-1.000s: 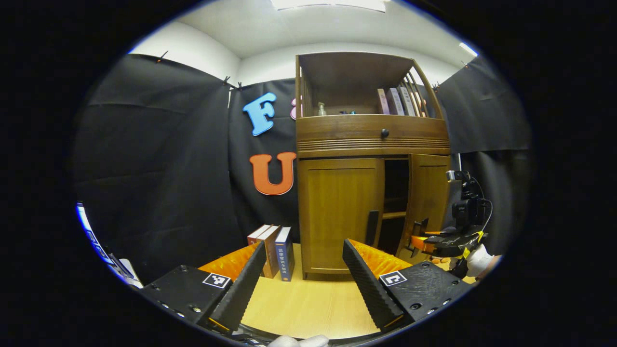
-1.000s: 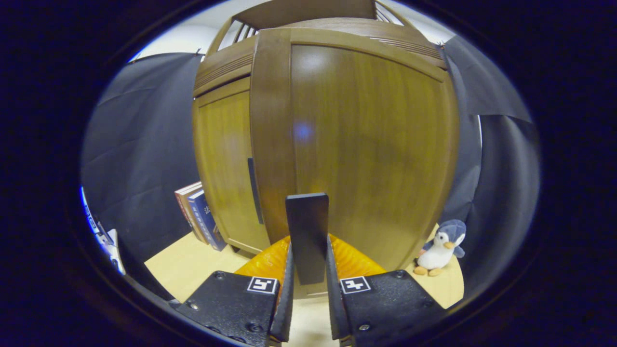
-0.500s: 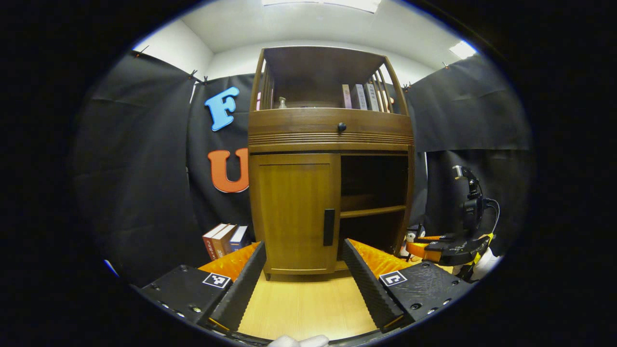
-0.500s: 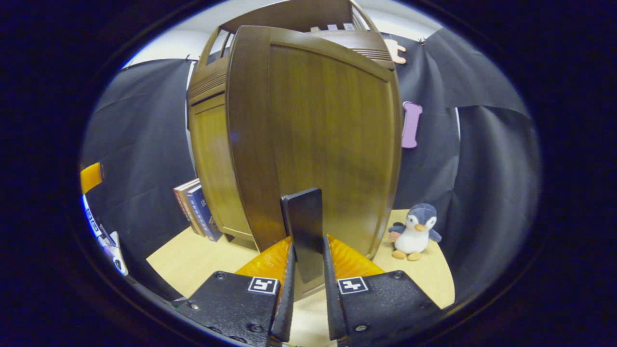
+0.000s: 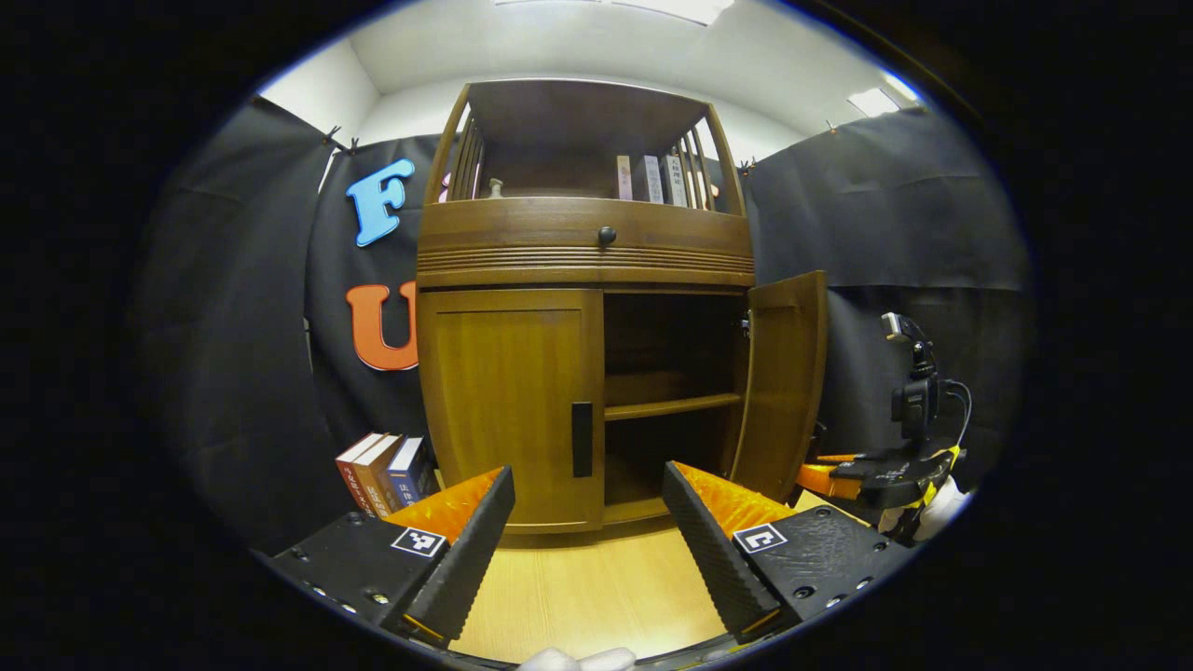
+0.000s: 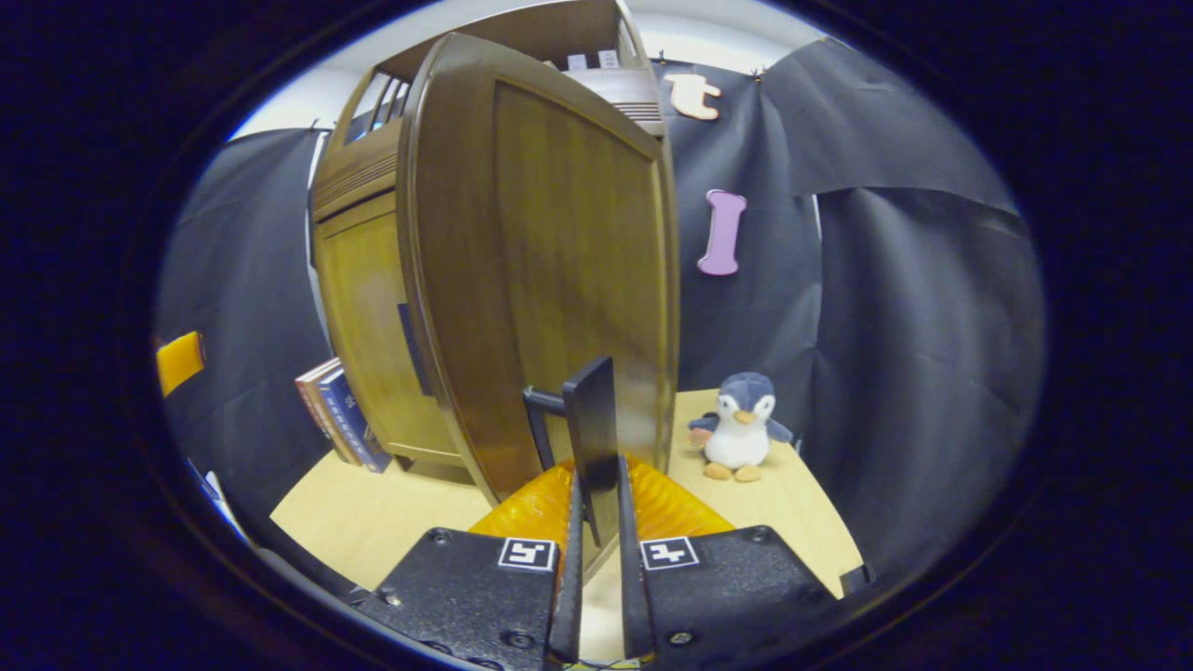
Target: Open the right door of the double-door shoe cabinet with the right hand, and open the left door with the left hand.
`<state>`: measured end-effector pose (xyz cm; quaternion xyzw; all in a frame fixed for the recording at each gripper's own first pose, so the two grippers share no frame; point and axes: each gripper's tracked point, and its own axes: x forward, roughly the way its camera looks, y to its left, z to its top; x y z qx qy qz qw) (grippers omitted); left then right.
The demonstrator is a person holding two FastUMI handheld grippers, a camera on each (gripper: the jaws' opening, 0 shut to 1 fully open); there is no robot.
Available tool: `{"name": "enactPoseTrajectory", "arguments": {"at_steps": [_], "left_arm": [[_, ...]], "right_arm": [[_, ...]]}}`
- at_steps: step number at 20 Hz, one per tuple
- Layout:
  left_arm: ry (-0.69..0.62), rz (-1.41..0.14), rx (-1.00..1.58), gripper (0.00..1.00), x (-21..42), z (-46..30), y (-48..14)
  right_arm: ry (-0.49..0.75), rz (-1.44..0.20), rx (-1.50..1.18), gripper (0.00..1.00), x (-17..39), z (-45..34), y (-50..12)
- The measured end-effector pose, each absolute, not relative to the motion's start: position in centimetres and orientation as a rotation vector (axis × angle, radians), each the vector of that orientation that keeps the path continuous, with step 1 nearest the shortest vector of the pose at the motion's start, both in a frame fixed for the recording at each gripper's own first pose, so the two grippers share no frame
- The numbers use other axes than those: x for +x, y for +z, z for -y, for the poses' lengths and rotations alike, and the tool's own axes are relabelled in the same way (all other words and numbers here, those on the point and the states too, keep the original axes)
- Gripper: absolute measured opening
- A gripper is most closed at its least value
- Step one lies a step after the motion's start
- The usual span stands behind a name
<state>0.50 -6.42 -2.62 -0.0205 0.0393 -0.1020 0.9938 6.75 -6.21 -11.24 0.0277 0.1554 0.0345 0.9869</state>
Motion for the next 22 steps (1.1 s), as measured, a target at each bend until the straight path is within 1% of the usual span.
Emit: {"name": "enactPoseTrajectory", "arguments": {"at_steps": [7, 9, 14, 22], "left_arm": [[-0.248, -0.083, -0.038, 0.96, 1.3, 7.6, -3.0], [-0.253, -0.086, -0.035, 0.96, 1.6, 7.7, -3.2], [-0.251, -0.095, -0.044, 0.96, 2.4, 9.1, -3.4], [-0.221, -0.093, -0.069, 0.96, 3.8, 13.5, -2.9]], "right_arm": [[-0.057, -0.305, 0.055, 0.06, 6.9, 11.4, -11.3], [-0.041, -0.303, 0.081, 0.04, 7.0, 11.7, -11.1], [0.017, -0.301, 0.074, 0.04, 7.2, 13.1, -11.3], [0.168, -0.324, 0.035, 0.04, 8.1, 16.9, -11.3]]}}
